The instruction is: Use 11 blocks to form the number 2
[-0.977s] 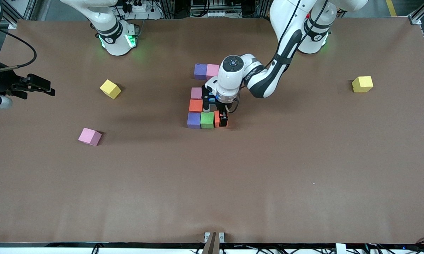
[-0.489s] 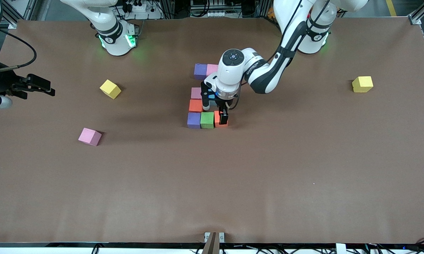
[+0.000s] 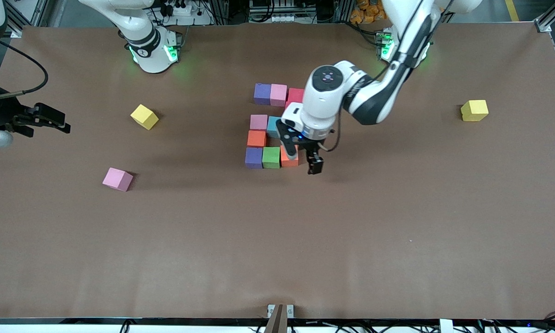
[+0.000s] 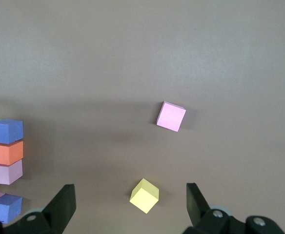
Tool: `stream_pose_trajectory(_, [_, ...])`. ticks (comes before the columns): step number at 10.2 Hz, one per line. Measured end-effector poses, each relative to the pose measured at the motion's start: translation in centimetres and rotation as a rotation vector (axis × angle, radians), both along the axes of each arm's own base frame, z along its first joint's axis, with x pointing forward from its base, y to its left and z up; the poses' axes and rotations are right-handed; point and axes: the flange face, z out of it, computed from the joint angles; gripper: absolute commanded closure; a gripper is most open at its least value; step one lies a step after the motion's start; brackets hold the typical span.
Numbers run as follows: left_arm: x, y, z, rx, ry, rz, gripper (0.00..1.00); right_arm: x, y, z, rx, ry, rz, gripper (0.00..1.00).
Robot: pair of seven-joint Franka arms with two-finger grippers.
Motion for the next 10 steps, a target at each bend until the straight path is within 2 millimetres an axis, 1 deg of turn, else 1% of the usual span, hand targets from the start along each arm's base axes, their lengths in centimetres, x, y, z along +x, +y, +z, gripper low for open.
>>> stream_pose_trajectory(1, [1.7,1.7,1.7,-0.004,0.02,0.075,0.0,0.0,0.1,0.0,-0.001,0.0,0.002,0.0])
stream_pose_trajectory(3, [5.1,5.8,5.6,0.007,0.025,0.236,0.0,0.0,0.1,-0.1,-0.007,0.001,0.003,0.0])
stream_pose_trajectory(4, [6.1,7.6,7.5,0.006,0.021,0.317,0.0,0.0,0.0,-0.1,-0.009,0.001,0.002,0.0])
stream_pose_trajectory(6, [7.5,11.6,11.5,-0.014,0.001,0.506,0.0,0.0,-0.2,-0.2,-0.011,0.003,-0.002,0.0])
stream_pose_trajectory(8, [8.8,16.3,15.1,-0.05,0.0,0.708,0.0,0.1,-0.2,-0.3,-0.012,-0.008,-0.002,0.0])
stream_pose_trajectory(9, [10.1,19.5,17.1,-0.09,-0.004,0.79,0.0,0.3,0.1,-0.3,-0.013,-0.024,-0.009,0.0])
stream_pose_trajectory(10, [11.2,22.5,18.4,-0.118,-0.013,0.853,0.0,0.4,0.5,-0.2,-0.015,-0.03,-0.027,0.0])
